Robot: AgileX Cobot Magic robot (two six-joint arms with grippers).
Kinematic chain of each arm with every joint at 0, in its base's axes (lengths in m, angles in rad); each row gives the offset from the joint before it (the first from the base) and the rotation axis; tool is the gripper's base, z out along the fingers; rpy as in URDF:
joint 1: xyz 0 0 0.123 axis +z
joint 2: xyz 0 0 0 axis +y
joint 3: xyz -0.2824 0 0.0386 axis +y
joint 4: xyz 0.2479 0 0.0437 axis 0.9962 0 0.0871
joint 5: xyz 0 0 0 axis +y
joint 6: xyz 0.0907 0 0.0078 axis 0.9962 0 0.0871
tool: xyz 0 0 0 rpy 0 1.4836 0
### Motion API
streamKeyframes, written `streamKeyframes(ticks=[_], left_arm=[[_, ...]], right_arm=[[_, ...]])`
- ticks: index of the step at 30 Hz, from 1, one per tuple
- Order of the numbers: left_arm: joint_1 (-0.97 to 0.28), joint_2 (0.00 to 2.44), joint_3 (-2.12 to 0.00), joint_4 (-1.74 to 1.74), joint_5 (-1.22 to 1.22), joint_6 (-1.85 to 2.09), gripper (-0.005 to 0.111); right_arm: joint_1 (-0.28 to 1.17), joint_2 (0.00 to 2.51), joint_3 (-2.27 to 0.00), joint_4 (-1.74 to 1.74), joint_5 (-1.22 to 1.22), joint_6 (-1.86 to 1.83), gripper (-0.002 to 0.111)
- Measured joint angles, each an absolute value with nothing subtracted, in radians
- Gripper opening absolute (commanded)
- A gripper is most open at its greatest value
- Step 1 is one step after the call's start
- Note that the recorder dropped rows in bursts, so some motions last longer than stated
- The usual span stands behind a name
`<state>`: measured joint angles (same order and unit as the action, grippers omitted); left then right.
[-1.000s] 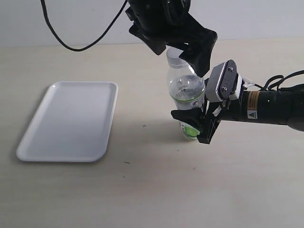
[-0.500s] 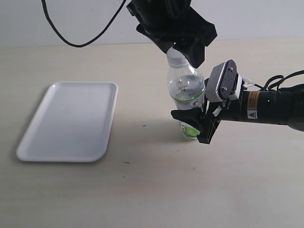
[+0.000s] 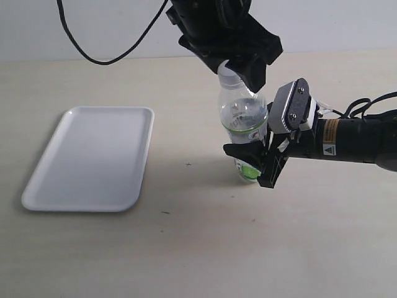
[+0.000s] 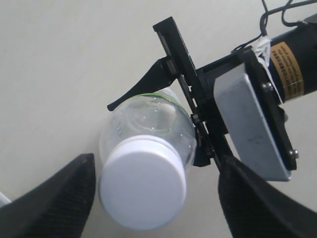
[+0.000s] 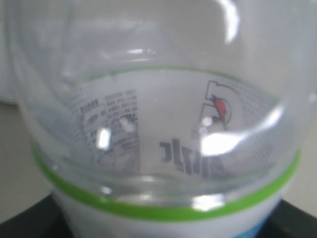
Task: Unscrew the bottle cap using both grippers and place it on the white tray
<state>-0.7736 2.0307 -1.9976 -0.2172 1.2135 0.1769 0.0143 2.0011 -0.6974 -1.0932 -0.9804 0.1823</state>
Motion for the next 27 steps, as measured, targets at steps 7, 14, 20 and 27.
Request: streamKeyframes(ticks=[7, 14, 20, 27], left_arm=[[-0.774, 2.031, -1.998, -0.217, 1.22, 0.177, 0.066], [-0.774, 2.031, -1.998, -0.211, 1.22, 0.177, 0.045], [-0.774, 2.031, -1.998, -0.207, 1.222, 0.177, 0.045], [-0.774, 2.031, -1.998, -0.207, 1.222, 0.177, 0.042]], right_arm=[[0.014, 2.001, -0.697, -1.093, -0.98, 0.184, 0.0], [0.014, 2.001, -0.697, -1.095, -0.98, 0.184, 0.0], [0.014, 2.001, -0.697, -1.097, -0.98, 0.184, 0.0], [0.014, 2.001, -0.697, -1.097, -0.98, 0.184, 0.0]])
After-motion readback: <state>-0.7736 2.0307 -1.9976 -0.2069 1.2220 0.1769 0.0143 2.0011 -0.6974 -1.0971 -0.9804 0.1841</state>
